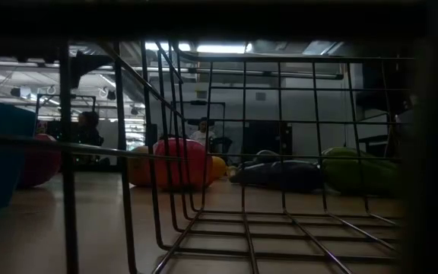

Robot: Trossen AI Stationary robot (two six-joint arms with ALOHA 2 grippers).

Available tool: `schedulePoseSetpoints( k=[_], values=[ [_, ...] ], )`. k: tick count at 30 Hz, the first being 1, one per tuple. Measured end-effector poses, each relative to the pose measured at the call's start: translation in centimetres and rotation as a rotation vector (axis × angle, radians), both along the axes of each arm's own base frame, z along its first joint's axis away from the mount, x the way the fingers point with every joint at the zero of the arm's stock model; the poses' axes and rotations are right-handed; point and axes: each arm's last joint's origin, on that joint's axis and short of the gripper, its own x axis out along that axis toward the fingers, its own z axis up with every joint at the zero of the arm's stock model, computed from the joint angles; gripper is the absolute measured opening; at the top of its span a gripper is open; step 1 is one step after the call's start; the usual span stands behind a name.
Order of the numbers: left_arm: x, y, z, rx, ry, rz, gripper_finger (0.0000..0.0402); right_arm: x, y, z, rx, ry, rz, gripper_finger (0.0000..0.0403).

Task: Sort produce into baskets
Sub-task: Put the tomato into the blue bin

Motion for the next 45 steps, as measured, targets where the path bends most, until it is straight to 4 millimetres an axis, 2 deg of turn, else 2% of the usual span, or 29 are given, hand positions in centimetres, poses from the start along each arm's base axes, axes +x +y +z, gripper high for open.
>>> schedulePoseSetpoints(
  k=[5, 9, 13, 17, 23, 27, 32, 45],
  values=[
    [0.7, -0.1, 3.8, 0.0, 0.139, -0.032, 0.0292, 0.0, 0.0, 0.0, 0.0, 0.0, 0.0, 0.0365],
    [1.7, -0.3, 6.2, -0.069, 0.33, -0.075, 0.0292, 0.0, 0.0, 0.0, 0.0, 0.0, 0.0, 0.0365],
    [3.1, -0.8, 7.6, -0.238, 0.581, -0.11, 0.0292, 0.0, 0.0, 0.0, 0.0, 0.0, 0.0, 0.0365],
    [4.6, -1.9, 8.0, -0.438, 0.809, -0.142, 0.0293, 0.0, 0.0, 0.0, 0.0, 0.0, 0.0, 0.0365],
    [6.4, -4.0, 7.1, -0.752, 1.026, -0.114, 0.0293, 0.0, 0.0, 0.0, 0.0, 0.0, 0.0, 0.0365],
    [7.1, -5.0, 6.6, -0.894, 1.067, -0.068, 0.0293, 0.0, 0.0, 0.0, 0.0, 0.0, 0.0, 0.0365],
    [8.0, -5.5, 6.0, -1.085, 1.076, 0.076, 0.0293, 0.0, 0.0, 0.0, 0.0, 0.0, 0.0, 0.0365],
    [10.4, -7.1, 2.8, -1.024, 1.265, 0.192, 0.0293, 0.0, 0.0, 0.0, 0.0, 0.0, 0.0, 0.0365]
  ],
)
